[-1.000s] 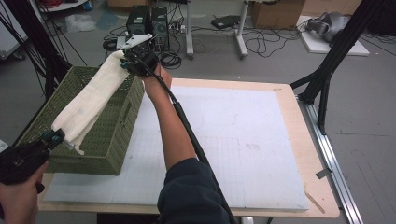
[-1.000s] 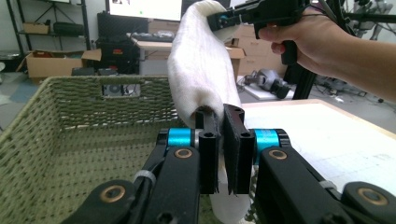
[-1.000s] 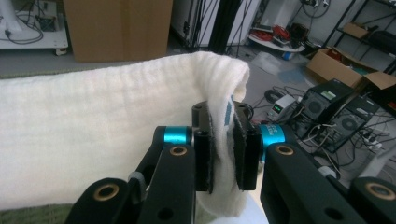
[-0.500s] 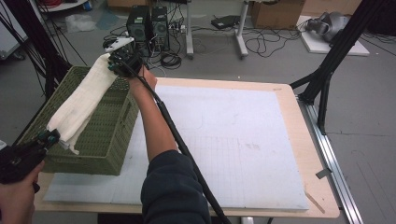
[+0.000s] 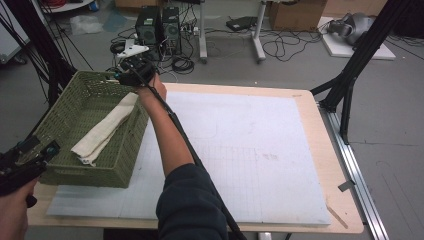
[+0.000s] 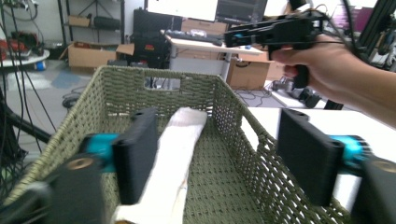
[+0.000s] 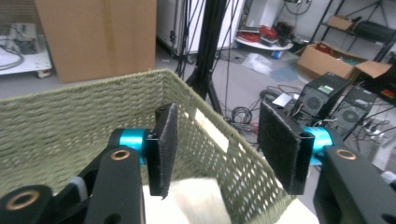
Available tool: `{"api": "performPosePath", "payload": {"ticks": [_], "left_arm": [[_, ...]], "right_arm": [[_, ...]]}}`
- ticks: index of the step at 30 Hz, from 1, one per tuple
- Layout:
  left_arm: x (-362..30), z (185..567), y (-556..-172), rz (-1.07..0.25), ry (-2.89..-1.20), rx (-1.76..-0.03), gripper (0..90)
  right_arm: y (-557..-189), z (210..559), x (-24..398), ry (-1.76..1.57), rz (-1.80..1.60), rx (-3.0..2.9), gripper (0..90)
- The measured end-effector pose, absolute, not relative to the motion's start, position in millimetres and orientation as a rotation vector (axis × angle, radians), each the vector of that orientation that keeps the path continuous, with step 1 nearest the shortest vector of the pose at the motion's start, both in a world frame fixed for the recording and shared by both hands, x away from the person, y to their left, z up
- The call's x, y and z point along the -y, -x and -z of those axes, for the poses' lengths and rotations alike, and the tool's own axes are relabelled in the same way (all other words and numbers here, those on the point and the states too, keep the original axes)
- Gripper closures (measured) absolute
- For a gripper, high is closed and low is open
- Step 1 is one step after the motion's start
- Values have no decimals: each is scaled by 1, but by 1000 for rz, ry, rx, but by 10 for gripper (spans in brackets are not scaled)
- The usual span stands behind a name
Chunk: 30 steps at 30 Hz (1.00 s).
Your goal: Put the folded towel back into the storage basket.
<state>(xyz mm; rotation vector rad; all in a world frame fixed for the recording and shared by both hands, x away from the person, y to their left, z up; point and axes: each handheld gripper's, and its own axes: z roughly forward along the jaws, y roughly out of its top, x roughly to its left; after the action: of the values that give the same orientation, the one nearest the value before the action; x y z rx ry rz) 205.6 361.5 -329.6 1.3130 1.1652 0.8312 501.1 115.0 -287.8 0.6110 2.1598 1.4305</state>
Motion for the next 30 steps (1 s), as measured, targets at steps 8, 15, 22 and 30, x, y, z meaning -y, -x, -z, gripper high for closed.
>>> {"api": "performPosePath", "payload": {"ticks": [8,15,22,30], "left_arm": [[-347,330,-211,-758,-1341,-1137,184],[-340,331,-214,-744,-1359,-1126,185],[-332,332,-217,-811,-1388,-1107,182],[-323,334,-223,-752,-1401,-1090,173]], "right_arm": [[-482,291,-75,-593,-1457,-2232,314],[-468,294,-47,-597,-1468,-2299,249],[-455,302,-24,-605,-1456,-2335,205],[-443,302,-3,-626,-1441,-2319,162]]}}
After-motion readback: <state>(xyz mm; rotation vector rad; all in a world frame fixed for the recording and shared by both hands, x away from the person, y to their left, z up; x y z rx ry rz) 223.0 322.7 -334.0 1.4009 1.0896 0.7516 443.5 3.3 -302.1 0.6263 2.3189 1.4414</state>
